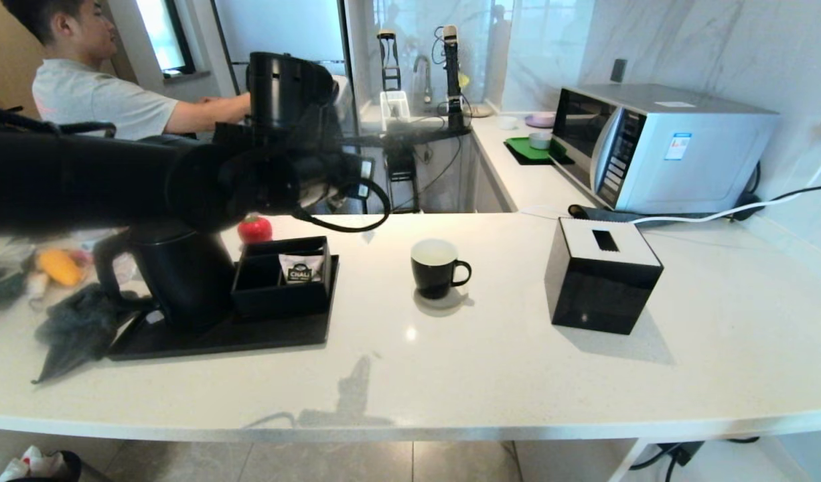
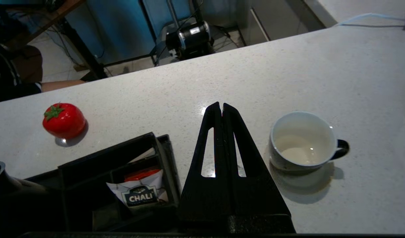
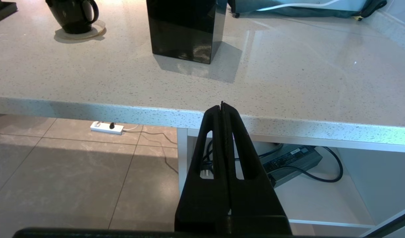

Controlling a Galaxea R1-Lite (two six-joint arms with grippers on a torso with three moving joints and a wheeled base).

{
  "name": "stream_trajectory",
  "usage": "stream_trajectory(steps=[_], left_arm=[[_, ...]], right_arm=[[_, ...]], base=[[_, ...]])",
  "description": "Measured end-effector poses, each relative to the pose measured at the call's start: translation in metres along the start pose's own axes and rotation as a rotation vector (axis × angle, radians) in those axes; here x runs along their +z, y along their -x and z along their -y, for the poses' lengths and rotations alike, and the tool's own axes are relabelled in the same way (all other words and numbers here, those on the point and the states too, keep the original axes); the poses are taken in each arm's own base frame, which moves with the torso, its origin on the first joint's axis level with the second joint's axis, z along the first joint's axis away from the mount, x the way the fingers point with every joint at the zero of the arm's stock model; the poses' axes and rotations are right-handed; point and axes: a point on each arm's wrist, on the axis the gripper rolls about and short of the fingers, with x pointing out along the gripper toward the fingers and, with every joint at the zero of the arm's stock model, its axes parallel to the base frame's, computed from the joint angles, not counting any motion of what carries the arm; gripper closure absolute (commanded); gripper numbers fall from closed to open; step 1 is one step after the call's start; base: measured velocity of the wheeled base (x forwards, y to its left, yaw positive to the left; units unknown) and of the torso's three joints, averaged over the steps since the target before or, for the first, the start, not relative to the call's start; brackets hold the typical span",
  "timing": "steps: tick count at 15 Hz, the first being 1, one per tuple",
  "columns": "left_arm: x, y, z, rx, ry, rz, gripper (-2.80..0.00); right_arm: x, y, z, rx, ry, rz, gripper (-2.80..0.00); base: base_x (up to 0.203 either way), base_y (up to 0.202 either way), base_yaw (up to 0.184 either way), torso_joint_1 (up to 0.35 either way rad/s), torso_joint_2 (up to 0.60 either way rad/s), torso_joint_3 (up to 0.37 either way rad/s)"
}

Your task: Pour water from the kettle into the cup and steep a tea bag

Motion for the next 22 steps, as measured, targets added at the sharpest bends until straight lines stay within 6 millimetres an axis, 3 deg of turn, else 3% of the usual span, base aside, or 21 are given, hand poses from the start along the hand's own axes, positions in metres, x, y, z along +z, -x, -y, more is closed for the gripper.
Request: stream_trajectory(steps=[10, 18, 22], left_arm=[[0.001, 0.037, 0.047, -0.145, -0.026, 0.016, 0.0], [-0.003, 0.06, 0.061, -0.201, -0.045, 0.013, 0.0], [-0.003, 0.067, 0.059, -0.206, -0.047, 0.012, 0.0]], right_arm=[[0.0, 0.0, 0.0, 0.0, 0.001, 0.0, 0.0], [0.001, 0.0, 0.0, 0.0, 0.067, 0.006, 0.0], [0.03, 0.008, 0.001, 0.038, 0.083, 0.064, 0.0]], base=[[0.0, 0.0, 0.0, 0.0, 0.0, 0.0], [0.0, 0.0, 0.0, 0.0, 0.0, 0.0], [0.0, 0.0, 0.0, 0.0, 0.0, 0.0]])
